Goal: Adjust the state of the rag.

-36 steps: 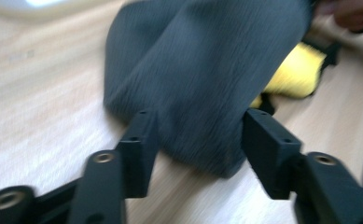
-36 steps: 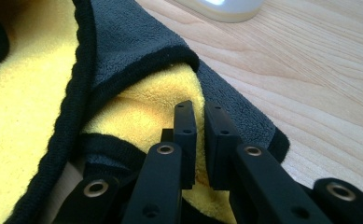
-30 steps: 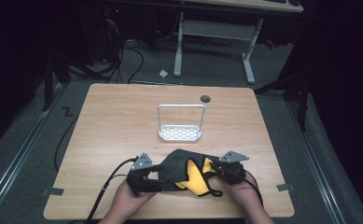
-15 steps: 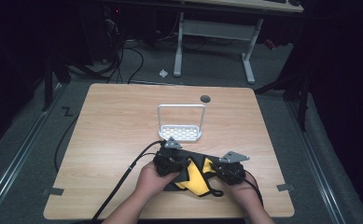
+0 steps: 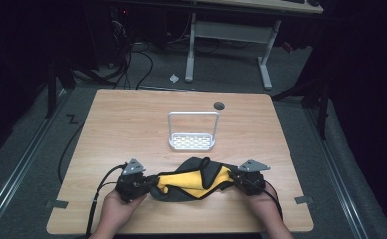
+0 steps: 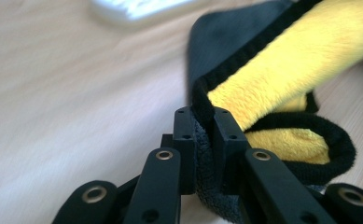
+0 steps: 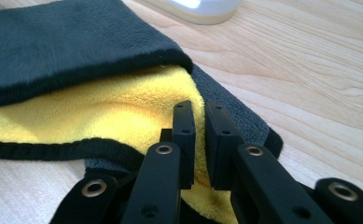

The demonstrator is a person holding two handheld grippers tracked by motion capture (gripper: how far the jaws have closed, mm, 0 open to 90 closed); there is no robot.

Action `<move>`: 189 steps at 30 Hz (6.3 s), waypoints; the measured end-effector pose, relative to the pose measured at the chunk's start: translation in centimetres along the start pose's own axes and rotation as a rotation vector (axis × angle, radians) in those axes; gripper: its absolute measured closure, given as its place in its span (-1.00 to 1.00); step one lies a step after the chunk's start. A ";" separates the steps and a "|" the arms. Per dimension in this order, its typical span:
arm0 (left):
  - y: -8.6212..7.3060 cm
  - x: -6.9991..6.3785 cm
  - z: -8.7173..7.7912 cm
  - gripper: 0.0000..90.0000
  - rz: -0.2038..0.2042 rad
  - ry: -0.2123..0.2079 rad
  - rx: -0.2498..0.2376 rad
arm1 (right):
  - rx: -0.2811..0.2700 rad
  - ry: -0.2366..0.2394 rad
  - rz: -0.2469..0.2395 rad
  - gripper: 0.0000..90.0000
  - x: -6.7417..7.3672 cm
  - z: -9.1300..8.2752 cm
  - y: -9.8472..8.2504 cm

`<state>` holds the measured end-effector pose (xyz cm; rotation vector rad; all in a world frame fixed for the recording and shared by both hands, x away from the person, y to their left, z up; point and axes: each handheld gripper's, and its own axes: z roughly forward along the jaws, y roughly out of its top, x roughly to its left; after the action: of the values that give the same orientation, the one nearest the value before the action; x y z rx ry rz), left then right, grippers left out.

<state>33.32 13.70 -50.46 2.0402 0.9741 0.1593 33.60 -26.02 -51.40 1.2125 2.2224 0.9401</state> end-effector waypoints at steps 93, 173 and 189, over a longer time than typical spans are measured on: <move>-2.5 0.5 -0.8 0.51 -0.115 0.138 -0.015 | -0.007 0.090 -0.015 0.42 0.5 4.4 2.8; -1.0 -1.1 3.5 0.91 0.001 -0.076 0.060 | 0.069 -0.019 -0.020 0.97 0.3 -0.8 -2.0; 2.2 2.3 3.0 0.32 -0.119 -0.073 -0.053 | 0.072 -0.035 0.017 0.94 -1.6 -2.1 -3.2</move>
<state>37.50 12.63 -51.28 1.9212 1.0315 0.0464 31.30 -29.38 -52.30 1.2718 2.2393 0.8458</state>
